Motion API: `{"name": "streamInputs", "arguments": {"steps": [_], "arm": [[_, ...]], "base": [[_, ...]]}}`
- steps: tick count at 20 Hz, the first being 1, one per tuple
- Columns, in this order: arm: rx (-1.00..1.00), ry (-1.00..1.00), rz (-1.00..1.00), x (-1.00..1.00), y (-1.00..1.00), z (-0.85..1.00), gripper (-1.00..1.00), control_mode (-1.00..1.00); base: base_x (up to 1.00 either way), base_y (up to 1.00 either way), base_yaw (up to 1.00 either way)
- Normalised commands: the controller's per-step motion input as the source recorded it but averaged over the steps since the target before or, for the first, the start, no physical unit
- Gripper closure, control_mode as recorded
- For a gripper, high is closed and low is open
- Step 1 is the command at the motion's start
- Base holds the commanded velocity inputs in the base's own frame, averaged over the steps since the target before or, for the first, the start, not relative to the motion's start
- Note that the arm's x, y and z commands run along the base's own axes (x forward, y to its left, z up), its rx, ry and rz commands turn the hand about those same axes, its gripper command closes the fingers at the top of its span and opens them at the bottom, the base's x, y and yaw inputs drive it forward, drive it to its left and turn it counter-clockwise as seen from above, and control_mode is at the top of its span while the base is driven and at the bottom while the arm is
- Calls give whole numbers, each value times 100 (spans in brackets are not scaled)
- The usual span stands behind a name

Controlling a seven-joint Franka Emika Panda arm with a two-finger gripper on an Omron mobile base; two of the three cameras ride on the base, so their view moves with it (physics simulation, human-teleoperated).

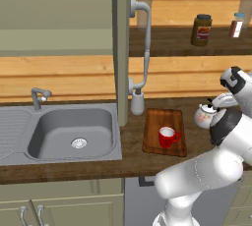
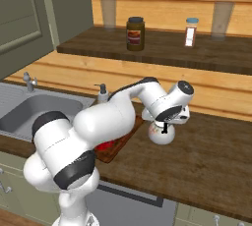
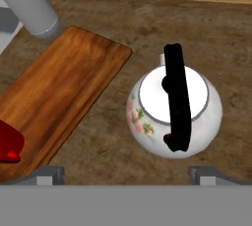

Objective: Pick the kettle from the counter and place it on the tray. Then pick the mug from the cabinet and place it on the tray. Then close the cabinet doors.

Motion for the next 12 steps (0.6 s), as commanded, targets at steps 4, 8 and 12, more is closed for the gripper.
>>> {"name": "streamInputs", "arguments": {"steps": [4, 8, 12], "arm": [[0, -3, 2, 26, -12, -18, -100, -100], [0, -4, 0, 20, 0, -24, -100, -100], [0, 0, 0, 19, -4, -20, -100, -100]], "base": [[0, 0, 0], [0, 0, 0], [0, 0, 0]]}}
